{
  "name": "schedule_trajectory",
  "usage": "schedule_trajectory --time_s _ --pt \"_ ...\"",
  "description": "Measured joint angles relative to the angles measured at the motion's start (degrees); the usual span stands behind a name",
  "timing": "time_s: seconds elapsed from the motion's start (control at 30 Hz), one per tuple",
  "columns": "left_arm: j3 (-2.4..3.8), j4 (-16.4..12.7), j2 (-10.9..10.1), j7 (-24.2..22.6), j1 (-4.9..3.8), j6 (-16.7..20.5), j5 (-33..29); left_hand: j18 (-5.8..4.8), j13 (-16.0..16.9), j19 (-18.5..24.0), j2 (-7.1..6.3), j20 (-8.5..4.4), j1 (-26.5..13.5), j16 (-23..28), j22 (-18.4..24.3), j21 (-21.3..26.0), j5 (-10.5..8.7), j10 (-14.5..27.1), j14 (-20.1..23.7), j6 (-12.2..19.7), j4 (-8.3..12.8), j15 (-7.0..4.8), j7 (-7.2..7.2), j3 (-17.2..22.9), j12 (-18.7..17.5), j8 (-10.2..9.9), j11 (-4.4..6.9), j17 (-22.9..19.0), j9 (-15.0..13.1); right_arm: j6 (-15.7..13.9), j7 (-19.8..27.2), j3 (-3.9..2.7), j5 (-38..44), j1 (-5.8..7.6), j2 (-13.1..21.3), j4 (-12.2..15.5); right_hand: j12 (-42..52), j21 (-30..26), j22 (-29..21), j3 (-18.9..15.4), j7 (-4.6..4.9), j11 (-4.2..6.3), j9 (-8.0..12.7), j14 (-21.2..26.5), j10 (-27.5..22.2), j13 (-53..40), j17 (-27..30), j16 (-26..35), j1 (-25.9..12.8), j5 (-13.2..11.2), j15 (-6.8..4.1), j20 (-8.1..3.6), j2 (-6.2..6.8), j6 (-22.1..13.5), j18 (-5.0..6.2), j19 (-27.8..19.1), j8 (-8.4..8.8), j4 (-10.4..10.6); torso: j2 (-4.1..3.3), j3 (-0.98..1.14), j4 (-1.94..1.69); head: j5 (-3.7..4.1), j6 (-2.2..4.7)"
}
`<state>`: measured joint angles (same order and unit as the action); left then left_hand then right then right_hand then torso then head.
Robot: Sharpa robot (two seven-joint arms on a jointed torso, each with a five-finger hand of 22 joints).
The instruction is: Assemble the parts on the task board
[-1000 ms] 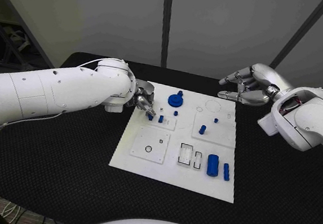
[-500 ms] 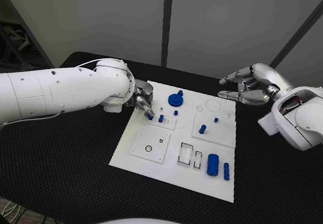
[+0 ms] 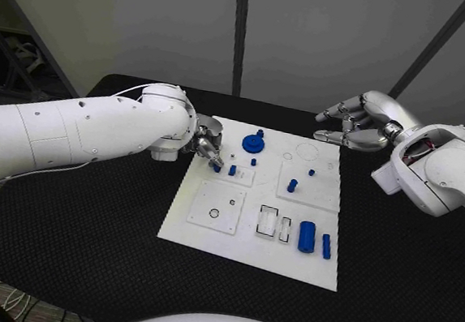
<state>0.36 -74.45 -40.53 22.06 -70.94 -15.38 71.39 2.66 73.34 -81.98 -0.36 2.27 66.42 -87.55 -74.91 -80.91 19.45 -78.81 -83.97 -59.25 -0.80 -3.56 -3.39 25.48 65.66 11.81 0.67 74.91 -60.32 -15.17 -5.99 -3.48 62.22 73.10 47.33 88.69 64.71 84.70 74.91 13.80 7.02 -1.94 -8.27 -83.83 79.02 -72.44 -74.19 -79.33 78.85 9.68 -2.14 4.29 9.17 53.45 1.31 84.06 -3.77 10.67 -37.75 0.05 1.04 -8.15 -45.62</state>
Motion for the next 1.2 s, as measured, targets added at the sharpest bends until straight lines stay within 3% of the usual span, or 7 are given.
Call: schedule_trajectory --time_s 0.3,0.53,0.57,0.83,1.03,1.2 --pt "0.02 0.6 0.9 1.5 -0.05 -0.6 -0.3 0.00 -0.7 -0.4 -0.55 -0.01 -1.5 0.0 0.0 -0.2 -0.32 -0.1 -0.1 -0.3 -0.3 -0.34 0.25 1.4 -0.7 0.2 -0.08 0.0 -0.3 0.1 0.0 0.00 -0.1 0.00 -0.1 -0.2 0.0 0.0 0.0 0.0 0.00 0.00 0.0 0.0 0.0 0.0 0.0 0.0 0.0 0.0 0.00 0.00 0.00 0.0 0.00 0.0 0.00 0.0 -0.02 0.02 0.02 0.20 -0.14" --pt "-0.08 1.0 1.3 2.5 0.03 -0.6 -0.9 -0.01 -0.9 -0.6 -1.35 -0.13 -2.6 0.0 0.0 -0.2 -3.74 -0.2 0.1 -0.5 0.1 -0.59 0.54 2.6 -1.0 0.3 0.40 0.0 -0.9 0.1 0.0 0.00 -0.1 0.00 -0.1 -0.1 0.0 0.0 0.0 0.0 0.00 0.00 0.0 0.0 0.0 0.0 0.1 0.2 0.0 0.0 0.00 0.00 0.00 0.0 0.00 0.0 0.00 0.0 -0.02 0.01 0.03 0.24 -0.15" --pt "-0.09 1.0 1.4 2.7 0.03 -0.6 -1.1 -0.01 -1.0 -0.6 -1.65 -0.21 -3.0 0.0 0.0 -0.2 -5.23 -0.1 0.1 -0.5 0.7 -0.79 0.55 3.5 -1.0 0.4 0.54 0.0 -0.9 0.1 0.0 0.00 -0.1 0.00 -0.1 -0.1 0.0 0.0 0.0 0.0 0.00 0.00 0.0 0.0 0.0 0.0 0.1 0.2 0.0 0.0 0.00 0.00 0.00 0.0 0.01 0.0 0.00 0.0 -0.02 0.01 0.03 0.25 -0.14" --pt "-0.08 1.4 1.6 3.3 0.03 -0.4 -1.7 0.00 -1.0 -0.8 -3.03 -0.42 -4.7 0.0 0.0 -0.2 -10.20 -0.4 -0.1 -1.0 1.8 -0.97 1.38 5.9 -1.0 0.5 0.86 0.0 -1.1 0.1 0.0 0.00 -0.2 0.00 -0.1 -0.1 0.0 0.0 0.0 0.0 0.00 0.00 0.0 0.0 0.0 0.0 0.1 0.3 0.0 0.0 0.00 0.00 0.00 0.0 0.00 0.0 0.00 0.0 -0.01 -0.01 0.03 0.32 -0.14" --pt "-0.11 1.8 1.6 3.6 0.03 -0.2 -2.1 0.00 -1.1 -0.8 -4.49 -0.42 -6.1 0.0 0.0 -0.2 -15.39 -0.1 0.1 -1.7 -1.7 -1.58 1.90 3.7 -1.3 0.5 1.40 0.0 -0.7 0.1 0.0 0.00 -0.2 0.00 -0.1 -0.1 -0.3 0.0 0.0 0.0 0.00 0.00 0.1 0.0 0.0 0.1 0.2 0.3 0.0 0.0 0.00 0.00 0.00 0.0 0.00 0.0 0.00 0.0 0.00 -0.01 0.03 0.35 -0.16" --pt "-0.19 2.1 1.5 4.0 0.16 0.2 -2.5 0.00 -2.0 -0.8 -7.01 -0.42 -8.4 0.0 0.0 -0.2 -16.21 0.5 0.2 -2.0 -5.4 -1.68 1.78 0.5 -2.7 0.4 1.04 0.0 -0.4 0.1 0.0 0.00 -0.2 0.00 0.0 0.0 -0.3 -0.3 0.0 0.0 0.00 0.00 0.1 0.0 0.0 0.1 0.2 0.3 0.0 0.0 0.00 0.00 0.00 0.0 0.00 0.0 0.00 0.0 0.00 -0.01 0.03 0.38 -0.08"
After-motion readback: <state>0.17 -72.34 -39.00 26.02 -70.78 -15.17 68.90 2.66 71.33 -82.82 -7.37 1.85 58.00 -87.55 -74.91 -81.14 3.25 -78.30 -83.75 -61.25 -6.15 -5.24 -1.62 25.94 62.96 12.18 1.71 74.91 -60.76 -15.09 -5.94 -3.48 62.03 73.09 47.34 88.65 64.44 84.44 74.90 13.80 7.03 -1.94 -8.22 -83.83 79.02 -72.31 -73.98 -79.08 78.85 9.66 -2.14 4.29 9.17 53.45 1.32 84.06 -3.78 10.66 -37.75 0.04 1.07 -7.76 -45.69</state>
